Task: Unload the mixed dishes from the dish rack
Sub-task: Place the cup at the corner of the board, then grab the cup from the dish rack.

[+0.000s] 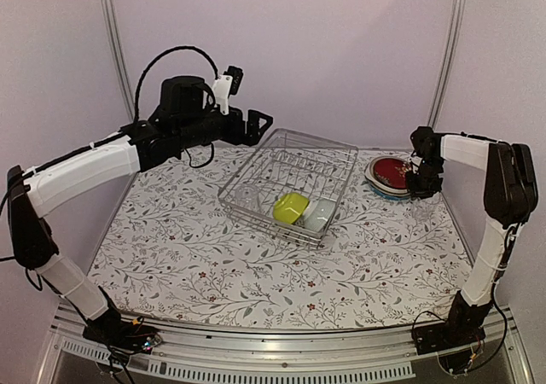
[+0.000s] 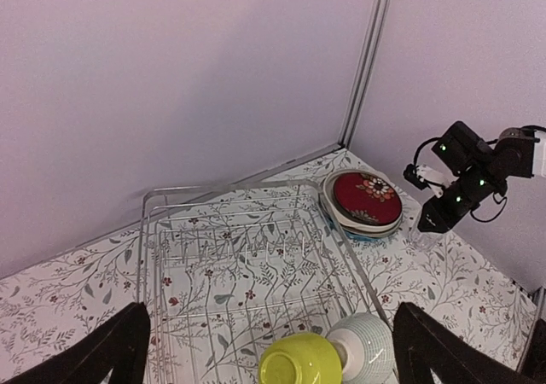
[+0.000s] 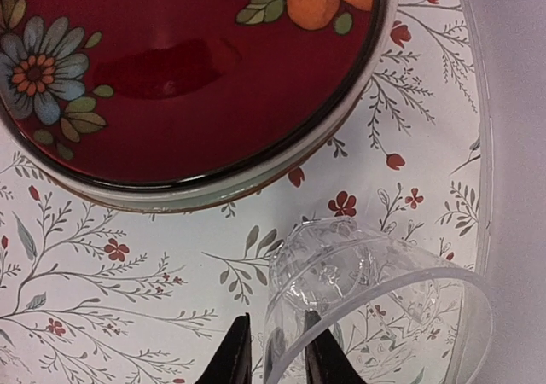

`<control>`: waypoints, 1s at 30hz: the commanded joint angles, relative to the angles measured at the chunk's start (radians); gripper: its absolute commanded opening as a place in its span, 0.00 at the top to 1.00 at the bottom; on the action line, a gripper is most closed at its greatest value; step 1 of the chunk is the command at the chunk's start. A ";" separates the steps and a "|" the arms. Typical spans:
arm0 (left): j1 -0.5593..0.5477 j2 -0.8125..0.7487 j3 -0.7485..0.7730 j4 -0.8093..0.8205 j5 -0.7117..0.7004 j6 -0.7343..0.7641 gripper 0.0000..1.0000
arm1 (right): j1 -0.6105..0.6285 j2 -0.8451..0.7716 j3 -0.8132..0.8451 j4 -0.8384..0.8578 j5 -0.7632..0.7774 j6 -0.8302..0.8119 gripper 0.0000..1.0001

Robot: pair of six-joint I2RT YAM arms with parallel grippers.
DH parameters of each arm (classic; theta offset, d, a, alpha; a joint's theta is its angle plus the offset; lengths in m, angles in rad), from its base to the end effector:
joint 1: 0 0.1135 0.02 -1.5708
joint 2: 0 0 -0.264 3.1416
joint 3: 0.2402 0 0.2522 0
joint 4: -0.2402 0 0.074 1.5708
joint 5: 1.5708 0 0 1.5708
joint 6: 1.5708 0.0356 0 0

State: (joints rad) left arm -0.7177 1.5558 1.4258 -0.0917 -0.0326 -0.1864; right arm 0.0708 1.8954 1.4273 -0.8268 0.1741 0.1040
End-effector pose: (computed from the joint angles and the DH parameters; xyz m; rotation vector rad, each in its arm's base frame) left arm 0.2822 -0.2448 0.3811 0.4587 1.7769 -0.6141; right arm 0.3791 0.0207 0.2018 0.0817 2.8435 -0.2128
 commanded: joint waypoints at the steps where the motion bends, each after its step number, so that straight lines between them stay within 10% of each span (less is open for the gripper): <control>1: 0.015 0.032 0.033 -0.050 0.007 -0.011 0.00 | -0.004 -0.008 0.025 -0.010 -0.007 -0.006 0.69; 15: 0.015 0.164 0.146 -0.353 -0.102 0.026 0.01 | 0.000 -0.186 0.033 -0.003 -0.160 0.001 0.02; 30: 0.023 0.402 0.319 -0.642 -0.138 0.000 0.08 | 0.014 -0.375 0.023 0.060 -0.451 0.023 0.01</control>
State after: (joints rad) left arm -0.7120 1.9114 1.6989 -0.6304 -0.1677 -0.1699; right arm 0.0788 1.5681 1.4372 -0.7956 -0.1852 0.1123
